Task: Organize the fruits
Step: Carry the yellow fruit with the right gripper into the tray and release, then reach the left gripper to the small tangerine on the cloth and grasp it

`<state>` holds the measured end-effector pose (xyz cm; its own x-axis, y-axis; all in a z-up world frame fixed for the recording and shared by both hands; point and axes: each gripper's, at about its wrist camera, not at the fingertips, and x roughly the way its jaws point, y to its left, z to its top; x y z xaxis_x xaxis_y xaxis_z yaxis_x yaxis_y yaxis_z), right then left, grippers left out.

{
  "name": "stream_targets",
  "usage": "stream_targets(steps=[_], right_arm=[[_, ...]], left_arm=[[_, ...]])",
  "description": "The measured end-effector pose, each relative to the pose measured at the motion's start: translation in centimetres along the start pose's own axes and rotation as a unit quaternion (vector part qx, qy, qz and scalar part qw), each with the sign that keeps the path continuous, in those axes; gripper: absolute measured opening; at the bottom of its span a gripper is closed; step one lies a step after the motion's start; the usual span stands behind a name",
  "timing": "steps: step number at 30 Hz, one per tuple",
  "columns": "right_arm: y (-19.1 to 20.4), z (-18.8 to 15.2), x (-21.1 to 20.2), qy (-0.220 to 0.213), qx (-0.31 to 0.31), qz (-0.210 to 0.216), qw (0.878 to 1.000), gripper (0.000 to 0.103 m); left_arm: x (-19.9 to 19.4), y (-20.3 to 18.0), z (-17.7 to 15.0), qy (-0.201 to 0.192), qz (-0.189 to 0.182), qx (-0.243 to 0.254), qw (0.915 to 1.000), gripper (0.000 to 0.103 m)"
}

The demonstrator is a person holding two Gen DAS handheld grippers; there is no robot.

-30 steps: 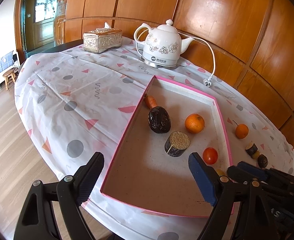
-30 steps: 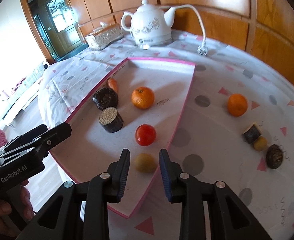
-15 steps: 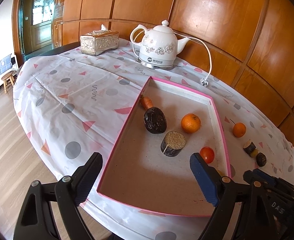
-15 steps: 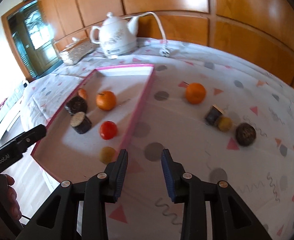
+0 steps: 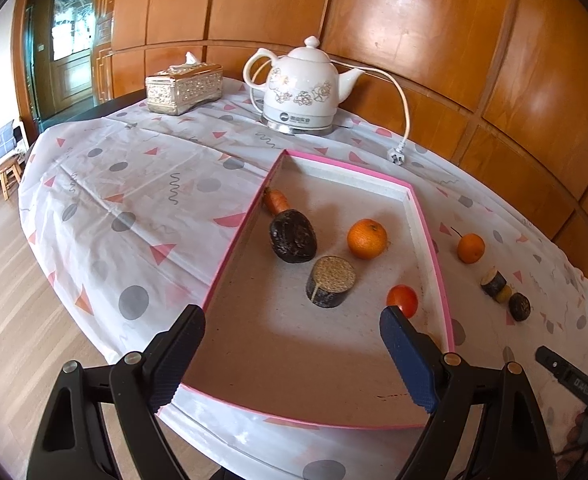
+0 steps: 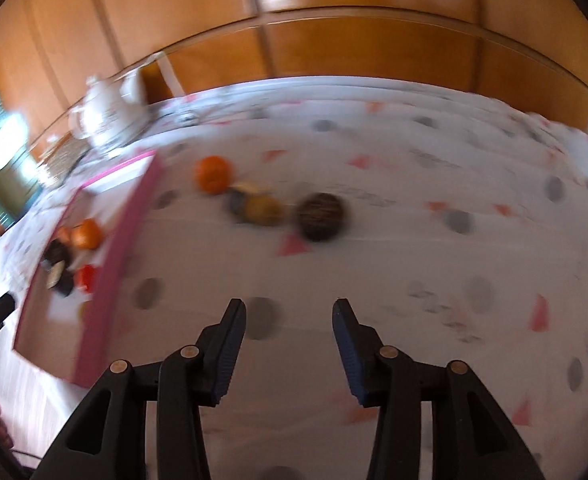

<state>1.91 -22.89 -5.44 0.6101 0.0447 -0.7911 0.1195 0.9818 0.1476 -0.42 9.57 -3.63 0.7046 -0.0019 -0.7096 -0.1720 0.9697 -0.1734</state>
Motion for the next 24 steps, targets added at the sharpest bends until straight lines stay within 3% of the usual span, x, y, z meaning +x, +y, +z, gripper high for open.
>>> stream_targets(steps=[10,24], right_arm=[[-8.2,-1.3,-1.1,-0.012,0.126,-0.108,0.986,0.046],[-13.7,-2.8,-2.8,-0.028,0.189,-0.163,0.968,0.046]], left_arm=[[0.3,-1.7,-0.3,0.010,-0.018,0.029,0.9994,0.092],[0.7,-6.7,0.8,0.018,-0.055,0.117,0.9914,0.092]])
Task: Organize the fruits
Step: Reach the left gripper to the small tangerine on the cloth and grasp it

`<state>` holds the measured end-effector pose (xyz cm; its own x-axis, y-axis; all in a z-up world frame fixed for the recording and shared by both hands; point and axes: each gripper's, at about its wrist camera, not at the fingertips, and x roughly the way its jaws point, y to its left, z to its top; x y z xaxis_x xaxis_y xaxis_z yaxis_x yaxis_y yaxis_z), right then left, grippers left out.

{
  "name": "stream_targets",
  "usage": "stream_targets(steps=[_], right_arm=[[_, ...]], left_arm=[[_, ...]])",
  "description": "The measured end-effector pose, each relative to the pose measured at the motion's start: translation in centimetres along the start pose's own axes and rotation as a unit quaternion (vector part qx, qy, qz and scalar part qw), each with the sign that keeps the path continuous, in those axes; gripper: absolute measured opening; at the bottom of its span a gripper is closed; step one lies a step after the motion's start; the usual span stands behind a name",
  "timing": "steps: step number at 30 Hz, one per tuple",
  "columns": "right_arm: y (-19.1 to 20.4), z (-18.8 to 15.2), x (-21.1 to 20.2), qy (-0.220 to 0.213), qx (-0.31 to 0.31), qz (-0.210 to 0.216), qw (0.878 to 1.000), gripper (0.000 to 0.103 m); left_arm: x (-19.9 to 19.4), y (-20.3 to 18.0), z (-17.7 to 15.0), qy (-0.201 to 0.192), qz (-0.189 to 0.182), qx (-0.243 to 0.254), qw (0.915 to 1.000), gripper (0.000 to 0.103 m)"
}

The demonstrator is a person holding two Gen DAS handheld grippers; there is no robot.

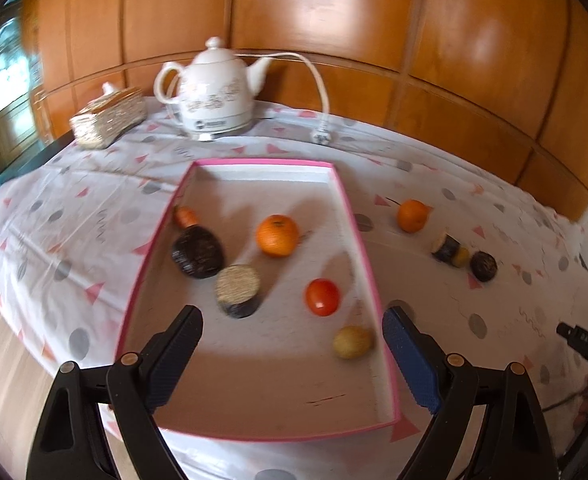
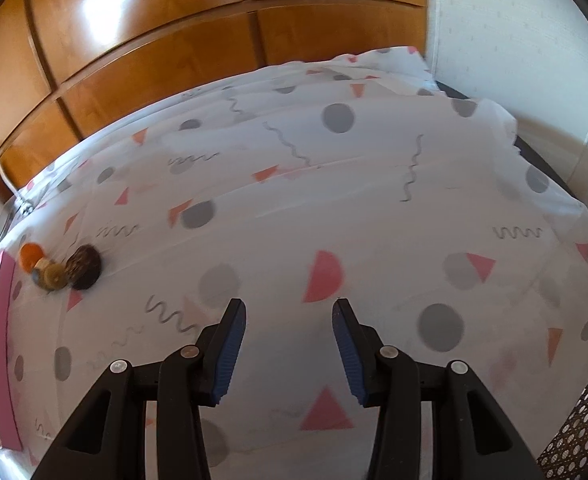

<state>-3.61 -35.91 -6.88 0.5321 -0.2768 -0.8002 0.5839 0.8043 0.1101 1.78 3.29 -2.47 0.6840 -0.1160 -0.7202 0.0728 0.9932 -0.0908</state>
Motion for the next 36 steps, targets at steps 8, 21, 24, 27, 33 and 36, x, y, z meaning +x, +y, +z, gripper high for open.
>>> stream_targets(steps=[8,21,24,27,33,36], right_arm=[[-1.8,-0.1,0.6,-0.021,0.011,-0.049,0.998,0.049],[-3.4,0.1,2.1,-0.054,0.020,-0.087,0.995,0.059],[-3.5,-0.1,2.0,-0.059,0.022,-0.088,0.994,0.060],[-3.4,-0.1,2.0,-0.060,0.021,-0.089,0.994,0.060],[-3.4,-0.1,2.0,-0.061,0.022,-0.088,0.994,0.062],[-3.3,-0.2,2.1,-0.062,0.021,-0.089,0.994,0.063]], left_arm=[[1.2,-3.9,1.9,0.020,-0.040,0.061,0.9972,0.093],[3.3,-8.7,4.9,0.021,-0.072,0.114,0.9907,0.103],[4.6,-9.6,5.7,0.031,-0.080,0.109,0.9903,0.102],[5.8,-10.1,6.5,0.036,-0.084,0.097,0.9910,0.095],[9.3,-11.1,8.2,0.068,-0.086,0.079,0.9908,0.077],[10.9,-11.7,9.0,0.078,-0.090,0.070,0.9904,0.074]])
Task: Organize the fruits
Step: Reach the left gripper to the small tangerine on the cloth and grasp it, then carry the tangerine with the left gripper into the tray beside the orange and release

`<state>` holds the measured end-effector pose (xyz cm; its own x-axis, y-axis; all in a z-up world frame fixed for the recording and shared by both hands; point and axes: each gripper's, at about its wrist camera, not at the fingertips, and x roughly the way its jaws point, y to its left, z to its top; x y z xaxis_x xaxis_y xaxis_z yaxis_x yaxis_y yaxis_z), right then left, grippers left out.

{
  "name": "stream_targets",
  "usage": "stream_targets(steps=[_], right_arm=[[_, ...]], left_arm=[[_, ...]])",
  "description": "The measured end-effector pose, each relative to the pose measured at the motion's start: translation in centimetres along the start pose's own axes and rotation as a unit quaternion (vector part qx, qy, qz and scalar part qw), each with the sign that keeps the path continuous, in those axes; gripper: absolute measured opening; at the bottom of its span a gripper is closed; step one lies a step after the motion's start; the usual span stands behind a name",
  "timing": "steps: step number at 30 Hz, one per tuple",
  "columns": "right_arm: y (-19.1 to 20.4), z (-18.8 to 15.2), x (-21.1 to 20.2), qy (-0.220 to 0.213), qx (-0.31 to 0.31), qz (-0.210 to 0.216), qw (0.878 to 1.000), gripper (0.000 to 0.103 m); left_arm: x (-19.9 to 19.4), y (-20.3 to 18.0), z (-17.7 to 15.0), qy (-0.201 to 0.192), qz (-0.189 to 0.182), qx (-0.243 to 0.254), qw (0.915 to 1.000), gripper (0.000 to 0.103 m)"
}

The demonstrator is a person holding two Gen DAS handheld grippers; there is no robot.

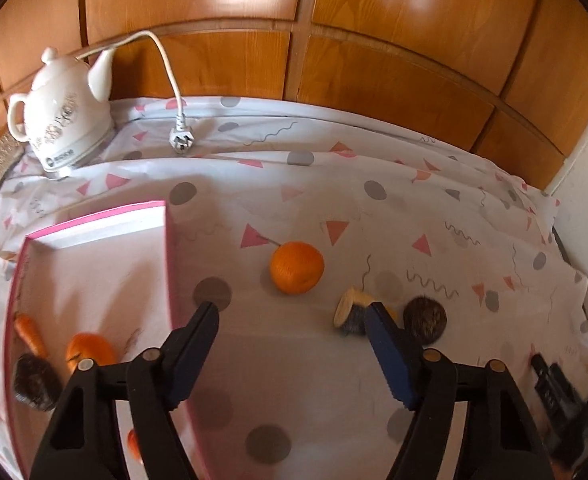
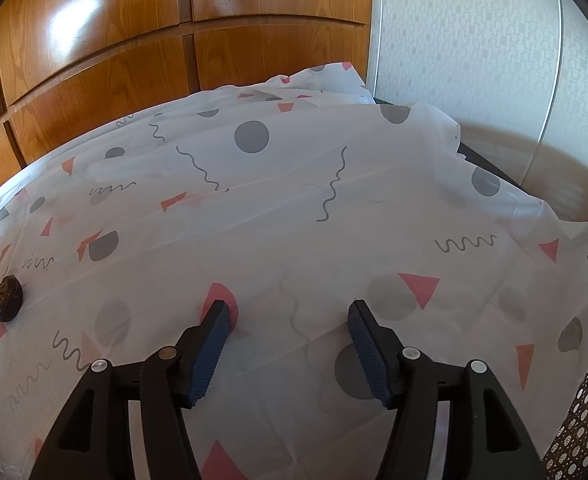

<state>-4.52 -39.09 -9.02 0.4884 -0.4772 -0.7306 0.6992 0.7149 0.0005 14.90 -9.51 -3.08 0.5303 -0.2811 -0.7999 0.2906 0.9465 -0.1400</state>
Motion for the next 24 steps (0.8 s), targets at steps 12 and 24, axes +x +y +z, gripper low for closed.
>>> stream_targets(steps=[12,24], right_arm=[[0.2,0.0,0.0,0.002,-0.001,-0.002,1.000,0.064],[0.4,0.1,0.1,0.004,-0.006,-0.007,1.000,0.064]], left_arm=[[6.8,-0.1,3.1,0.035,0.026,-0.018,0.9989,0.055],[2.8,0.4,1.2,-0.010,0.004,-0.023,0.9997,0.040]])
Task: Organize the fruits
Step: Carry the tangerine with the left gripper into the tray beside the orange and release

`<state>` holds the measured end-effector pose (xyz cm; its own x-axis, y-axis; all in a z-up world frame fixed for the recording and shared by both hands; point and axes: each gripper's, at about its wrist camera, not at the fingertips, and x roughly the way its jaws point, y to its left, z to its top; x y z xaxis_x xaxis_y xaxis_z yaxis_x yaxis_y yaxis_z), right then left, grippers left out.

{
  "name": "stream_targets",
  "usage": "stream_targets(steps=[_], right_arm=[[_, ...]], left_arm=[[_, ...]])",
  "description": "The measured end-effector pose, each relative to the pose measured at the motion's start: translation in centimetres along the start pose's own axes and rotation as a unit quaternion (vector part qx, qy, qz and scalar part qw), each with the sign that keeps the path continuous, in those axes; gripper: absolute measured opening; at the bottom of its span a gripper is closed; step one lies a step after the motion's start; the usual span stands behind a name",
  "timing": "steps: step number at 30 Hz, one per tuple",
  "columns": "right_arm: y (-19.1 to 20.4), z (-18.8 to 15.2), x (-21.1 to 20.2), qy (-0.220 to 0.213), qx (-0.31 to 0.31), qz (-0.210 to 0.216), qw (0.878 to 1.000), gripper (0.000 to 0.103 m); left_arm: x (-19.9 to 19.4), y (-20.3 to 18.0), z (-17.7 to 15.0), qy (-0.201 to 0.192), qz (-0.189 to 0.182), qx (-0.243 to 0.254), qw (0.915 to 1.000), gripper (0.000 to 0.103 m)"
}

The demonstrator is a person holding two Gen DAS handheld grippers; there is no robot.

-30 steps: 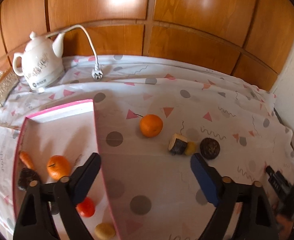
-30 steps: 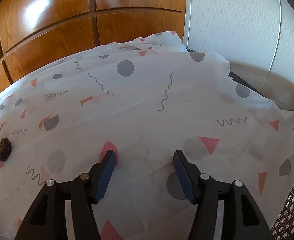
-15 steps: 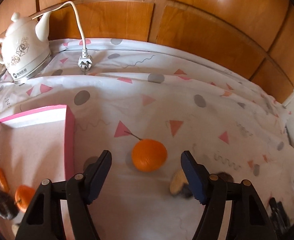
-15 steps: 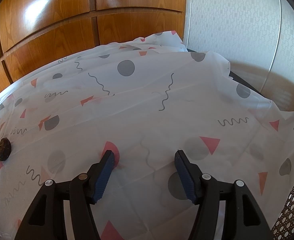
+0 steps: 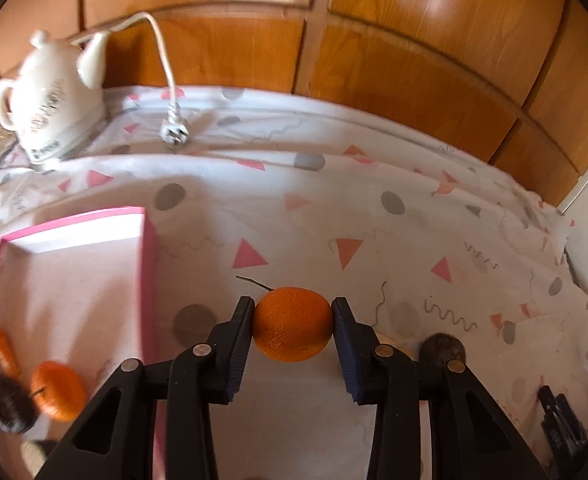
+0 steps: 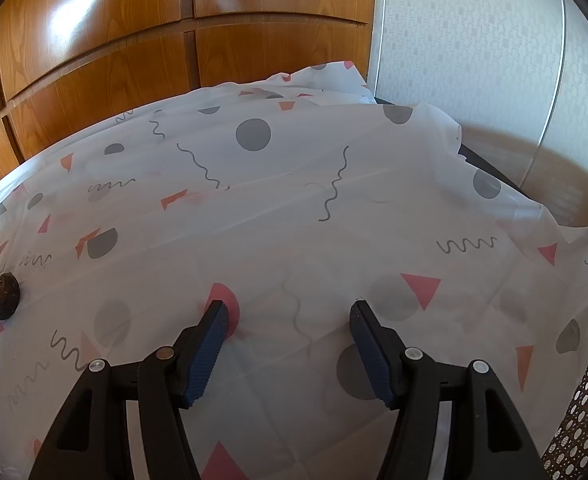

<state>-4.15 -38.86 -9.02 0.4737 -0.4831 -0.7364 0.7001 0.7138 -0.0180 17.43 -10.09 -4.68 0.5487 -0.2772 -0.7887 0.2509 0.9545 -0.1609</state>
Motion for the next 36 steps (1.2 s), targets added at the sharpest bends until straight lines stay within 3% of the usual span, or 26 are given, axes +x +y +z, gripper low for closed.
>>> stream_targets(steps=[6,12,22,36], right_arm=[[0.2,-0.1,0.0,0.000,-0.006,-0.006,1.000,0.064],[0.2,-0.1,0.0,0.000,-0.008,-0.009,1.000,0.064],[0.6,-0.1,-0.1,-0.001,-0.021,-0.017,1.000,0.064],[1.0,0.0,-0.1,-0.004,-0.036,-0.028,0.999,0.064]], left_arm=[[-4.3,1.9,-1.1,-0.050,0.023,-0.003,0.9985,0.040],[-7.1,6.7,-1.7,-0.081,0.066,-0.047,0.9933,0.040],[-7.9,15.0,-2.6,-0.086,0.155,-0.128,0.9758,0.040],[-9.1,16.1,-6.0,-0.078,0.156,-0.147,0.9737,0.041]])
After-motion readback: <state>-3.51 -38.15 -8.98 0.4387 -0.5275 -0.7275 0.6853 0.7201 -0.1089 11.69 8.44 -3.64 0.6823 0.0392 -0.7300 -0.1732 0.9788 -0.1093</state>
